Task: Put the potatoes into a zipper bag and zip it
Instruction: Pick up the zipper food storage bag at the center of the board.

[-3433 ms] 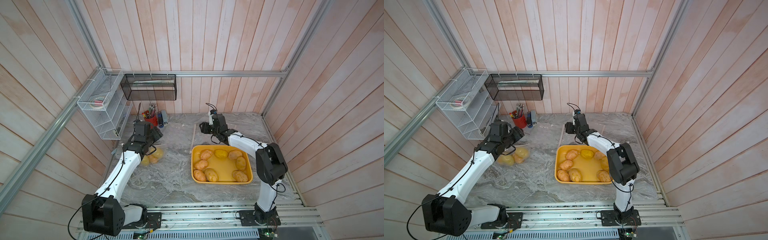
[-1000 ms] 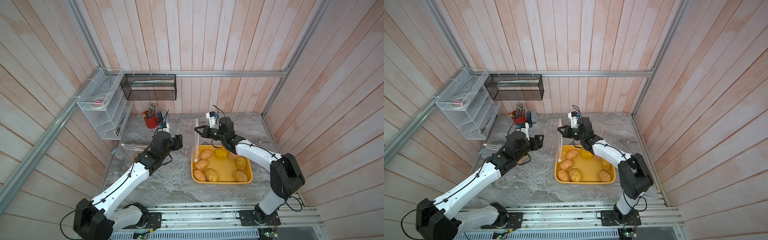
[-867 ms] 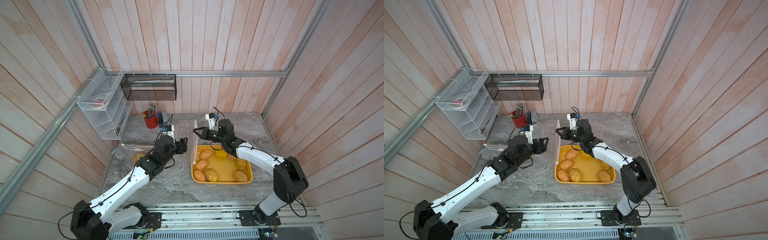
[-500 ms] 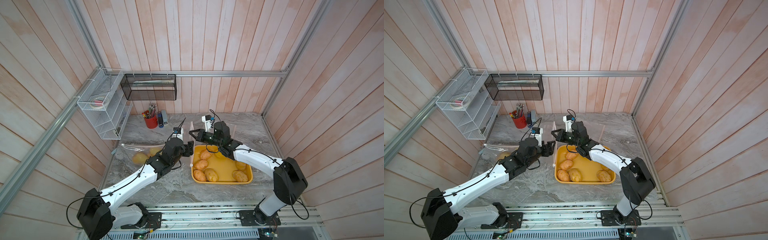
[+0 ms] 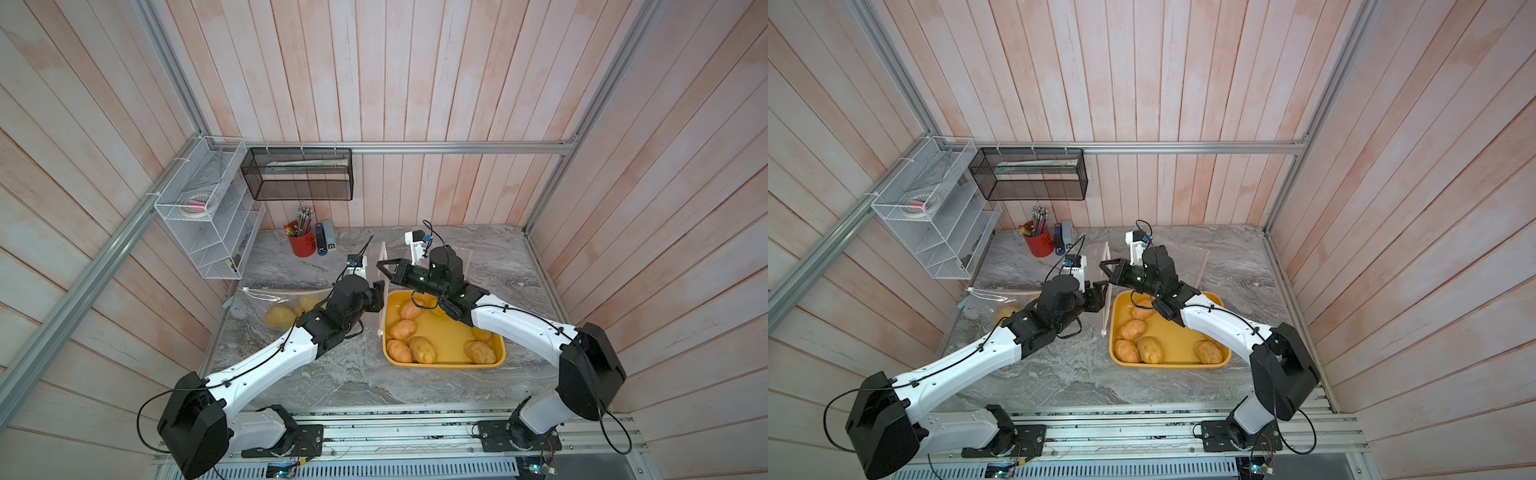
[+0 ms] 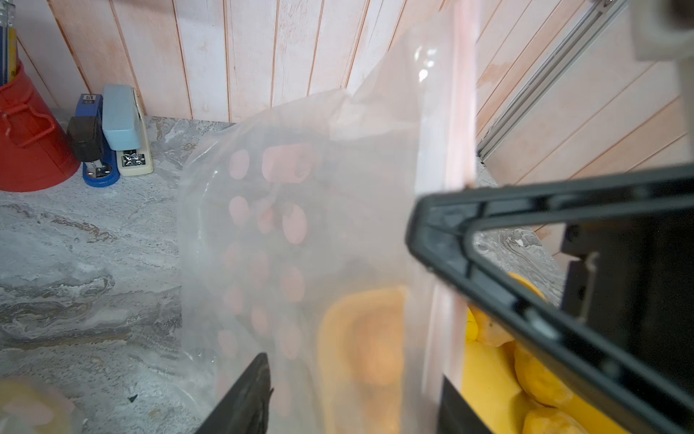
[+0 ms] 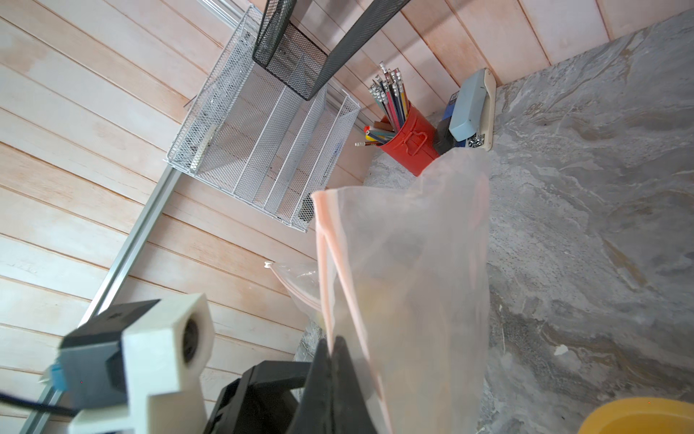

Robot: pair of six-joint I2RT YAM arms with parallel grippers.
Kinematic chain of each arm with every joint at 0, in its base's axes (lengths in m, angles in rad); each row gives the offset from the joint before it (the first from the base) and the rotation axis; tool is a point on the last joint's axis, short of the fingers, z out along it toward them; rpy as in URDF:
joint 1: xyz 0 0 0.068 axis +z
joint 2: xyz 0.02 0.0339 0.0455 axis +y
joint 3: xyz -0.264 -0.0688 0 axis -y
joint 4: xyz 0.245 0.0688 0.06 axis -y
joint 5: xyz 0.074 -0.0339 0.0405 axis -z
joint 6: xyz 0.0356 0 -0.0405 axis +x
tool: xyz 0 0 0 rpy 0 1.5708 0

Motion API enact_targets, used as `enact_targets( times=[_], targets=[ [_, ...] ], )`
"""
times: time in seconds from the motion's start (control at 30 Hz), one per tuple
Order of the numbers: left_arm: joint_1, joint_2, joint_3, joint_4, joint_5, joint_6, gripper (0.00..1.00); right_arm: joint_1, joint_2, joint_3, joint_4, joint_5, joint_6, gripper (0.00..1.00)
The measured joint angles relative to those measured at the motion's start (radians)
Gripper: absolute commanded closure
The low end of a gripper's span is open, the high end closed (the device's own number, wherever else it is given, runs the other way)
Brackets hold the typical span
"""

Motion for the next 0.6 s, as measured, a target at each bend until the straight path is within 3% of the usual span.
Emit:
enact_targets(
  times=[0.2, 0.6],
  targets=[
    [-0.001, 0.005, 0.000, 0.005, -0.002, 0.003, 0.67, 0.009, -0.022, -0.019, 0.010, 0.018, -0.001, 1.00],
    [-0.001, 0.005, 0.000, 0.006, -0.004, 0.003, 0.68, 0.022, -0.009, -0.030, 0.017, 0.033, -0.004, 1.00]
  ],
)
